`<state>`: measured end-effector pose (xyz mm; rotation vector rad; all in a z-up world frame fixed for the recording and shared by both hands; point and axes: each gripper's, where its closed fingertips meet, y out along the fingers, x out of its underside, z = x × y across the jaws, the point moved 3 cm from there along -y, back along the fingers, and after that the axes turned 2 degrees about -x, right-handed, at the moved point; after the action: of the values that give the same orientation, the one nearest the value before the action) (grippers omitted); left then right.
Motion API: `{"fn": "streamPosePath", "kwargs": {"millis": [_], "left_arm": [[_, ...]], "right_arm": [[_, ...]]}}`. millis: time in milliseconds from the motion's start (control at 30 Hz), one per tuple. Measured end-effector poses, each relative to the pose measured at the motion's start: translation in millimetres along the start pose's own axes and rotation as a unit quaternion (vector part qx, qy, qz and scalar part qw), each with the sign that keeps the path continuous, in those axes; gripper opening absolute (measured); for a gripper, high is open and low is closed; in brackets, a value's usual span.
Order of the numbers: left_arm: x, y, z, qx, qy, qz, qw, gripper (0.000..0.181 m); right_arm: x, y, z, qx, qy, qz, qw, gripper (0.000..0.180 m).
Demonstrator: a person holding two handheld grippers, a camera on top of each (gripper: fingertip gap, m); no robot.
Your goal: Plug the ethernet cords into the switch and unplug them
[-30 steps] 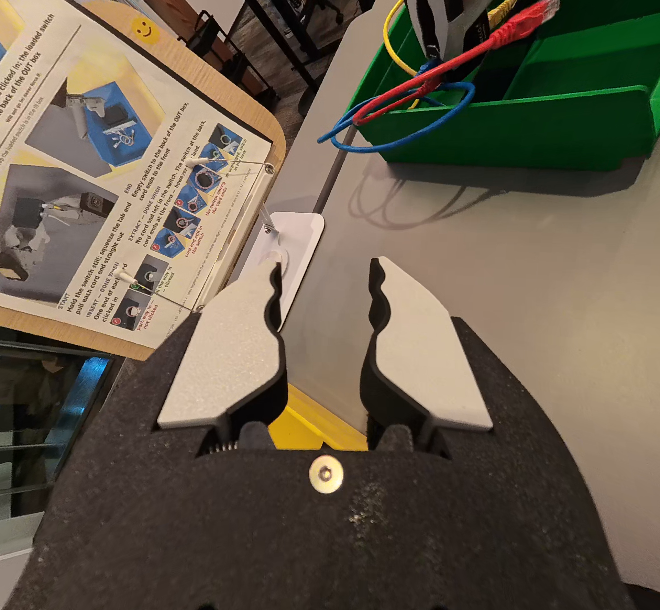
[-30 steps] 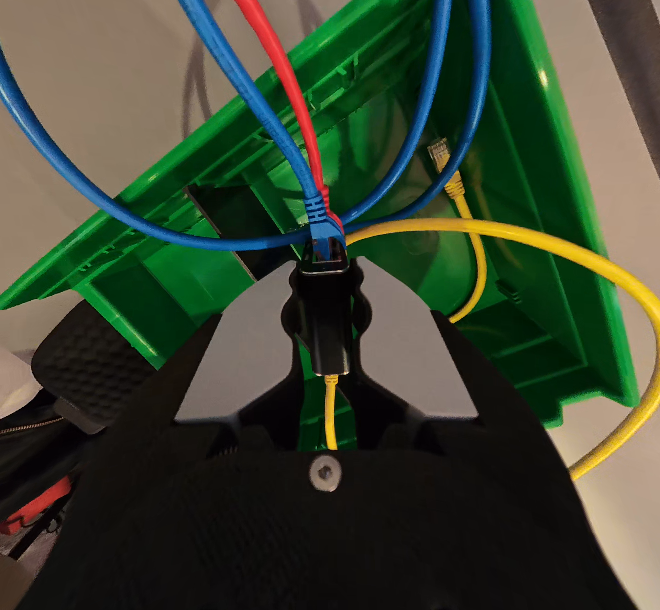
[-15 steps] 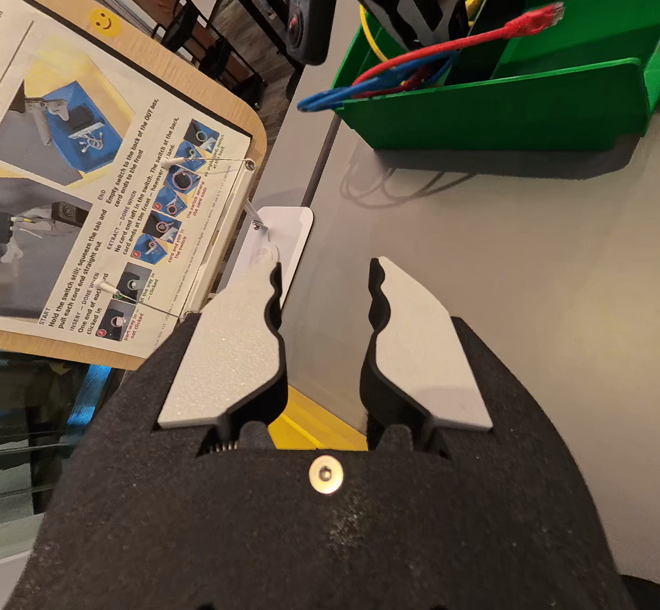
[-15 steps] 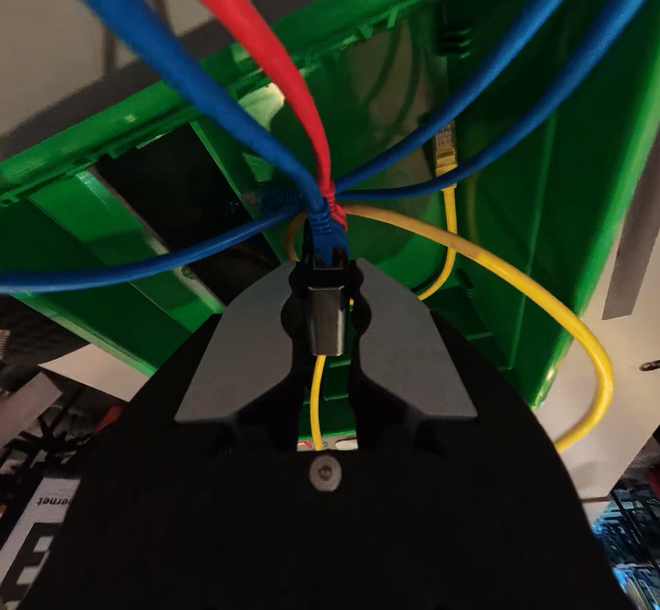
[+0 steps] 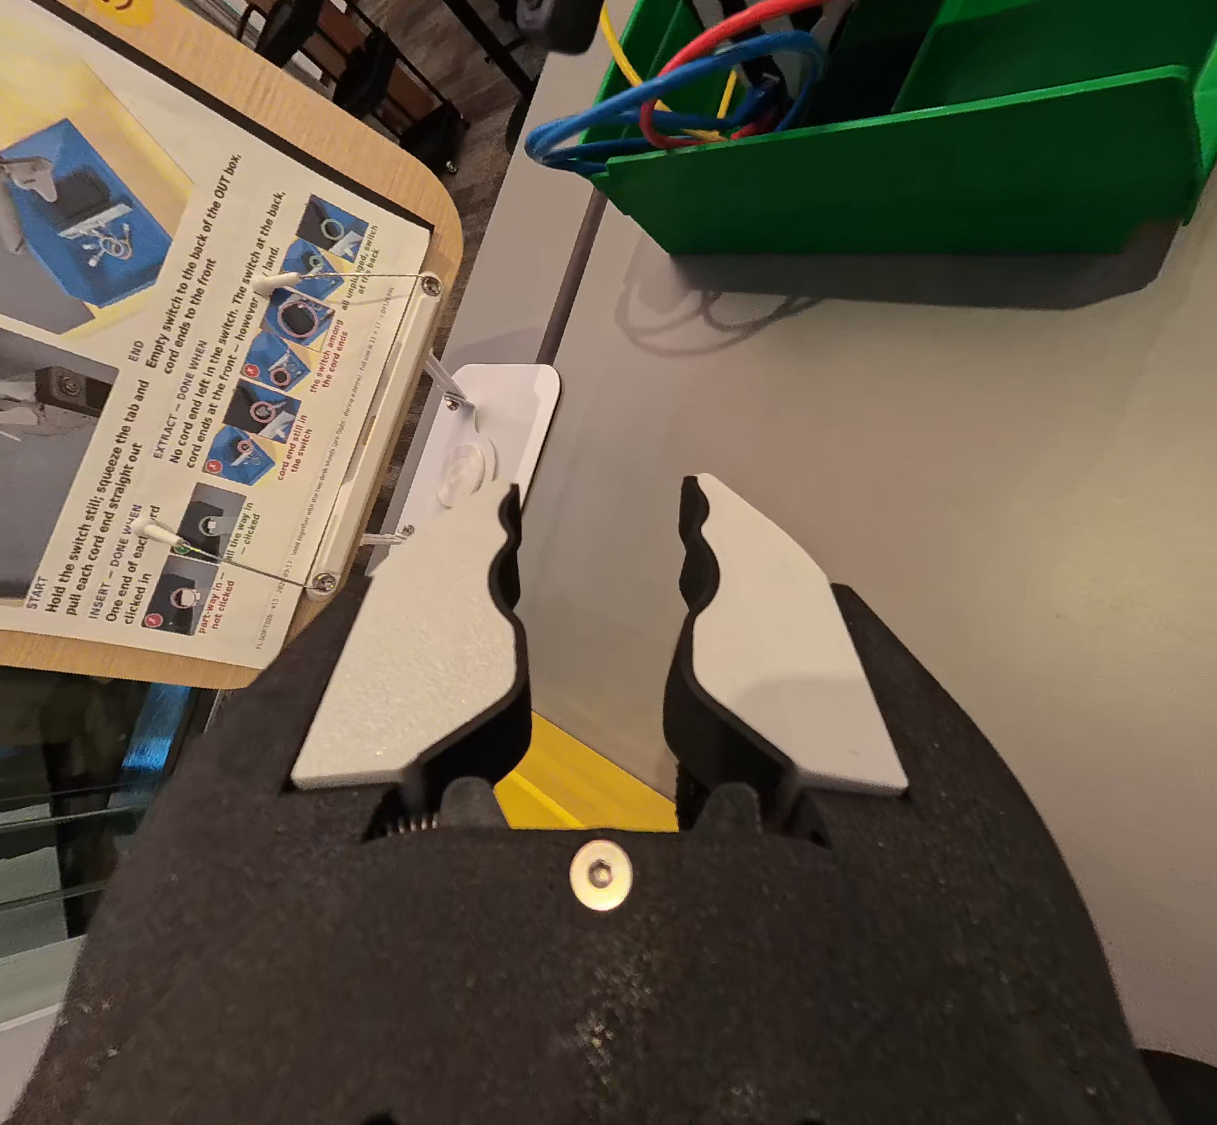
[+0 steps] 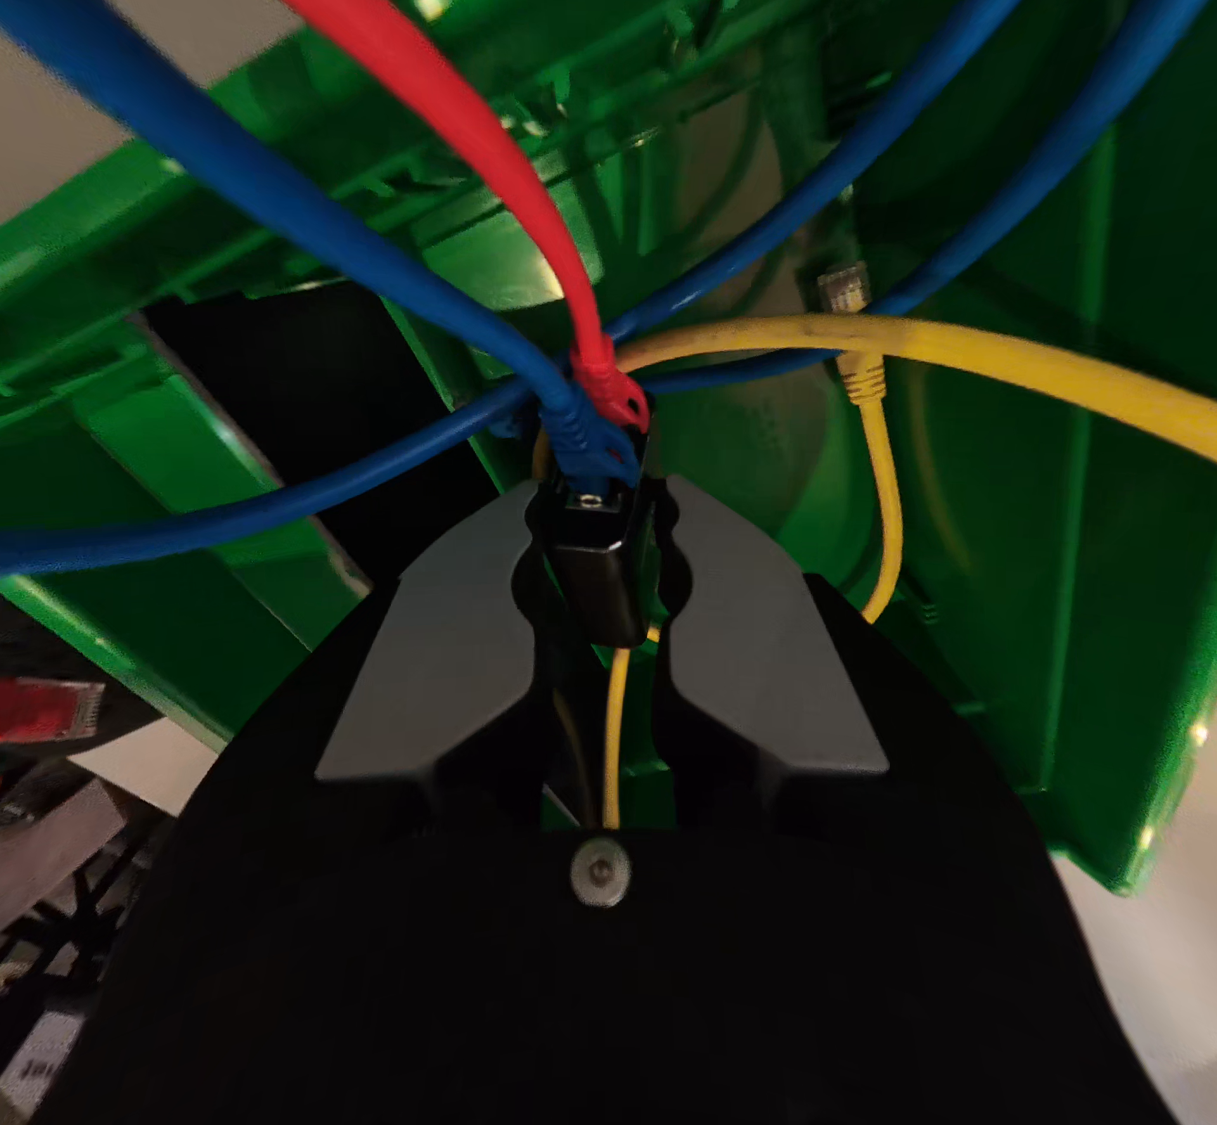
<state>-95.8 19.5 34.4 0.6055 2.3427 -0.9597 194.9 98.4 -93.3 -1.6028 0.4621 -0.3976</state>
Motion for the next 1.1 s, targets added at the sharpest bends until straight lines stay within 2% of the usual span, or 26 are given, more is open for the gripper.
{"fn": "streamPosePath", "kwargs": {"millis": [167, 400, 500, 567, 633, 733, 767, 800, 833, 867, 933, 1000, 1033, 1100], "left_arm": [[-1.2, -8.1, -4.9, -0.004, -0.009, 0.011, 1.0, 0.046], [1.1, -25.6, -16.1, -0.016, -0.021, 0.026, 0.999, 0.045], [6.5, -37.4, -25.4, -0.032, -0.026, 0.021, 0.999, 0.046], [15.7, -50.9, -38.1, -0.055, -0.042, 0.008, 0.998, 0.046], [31.5, -70.4, -54.1, -0.083, -0.078, -0.016, 0.993, 0.047], [71.1, -107.4, -71.0, -0.116, -0.185, -0.098, 0.971, 0.052], [85.8, -119.4, -72.2, -0.119, -0.227, -0.127, 0.958, 0.055], [99.1, -130.9, -73.8, -0.126, -0.268, -0.149, 0.943, 0.058], [110.9, -141.0, -75.6, -0.134, -0.308, -0.162, 0.928, 0.058], [121.4, -149.5, -77.5, -0.141, -0.346, -0.169, 0.912, 0.058], [144.1, -162.8, -81.7, -0.155, -0.412, -0.182, 0.879, 0.054], [170.2, -173.3, -87.1, -0.177, -0.472, -0.202, 0.84, 0.044], [184.7, -176.9, -86.9, -0.181, -0.5, -0.219, 0.818, 0.044], [212.6, -179.5, -76.7, -0.162, -0.539, -0.271, 0.781, 0.057]], "right_arm": [[-6.6, -26.4, -9.4, -0.009, 0.001, 0.091, 0.996, 0.043], [-5.1, -86.4, -23.2, 0.025, -0.012, 0.218, 0.976, 0.041], [-5.2, -121.1, -32.7, 0.075, -0.015, 0.3, 0.951, 0.039], [-1.8, -156.2, -33.4, 0.157, 0.029, 0.392, 0.906, 0.038], [20.6, -189.1, -30.9, 0.248, 0.153, 0.491, 0.821, 0.048], [63.5, -203.8, -40.6, 0.271, 0.315, 0.603, 0.682, 0.045], [75.4, -201.9, -38.5, 0.274, 0.346, 0.611, 0.658, 0.044], [86.1, -192.8, -34.5, 0.263, 0.379, 0.582, 0.669, 0.051], [97.5, -176.9, -32.8, 0.25, 0.406, 0.529, 0.702, 0.061], [108.3, -160.5, -32.6, 0.241, 0.419, 0.483, 0.73, 0.062], [124.7, -130.6, -30.7, 0.21, 0.425, 0.44, 0.763, 0.064], [140.5, -100.2, -26.9, 0.143, 0.459, 0.409, 0.776, 0.062], [148.3, -85.9, -25.7, 0.114, 0.476, 0.389, 0.78, 0.057], [159.9, -64.8, -22.8, 0.086, 0.498, 0.357, 0.786, 0.052]]}}
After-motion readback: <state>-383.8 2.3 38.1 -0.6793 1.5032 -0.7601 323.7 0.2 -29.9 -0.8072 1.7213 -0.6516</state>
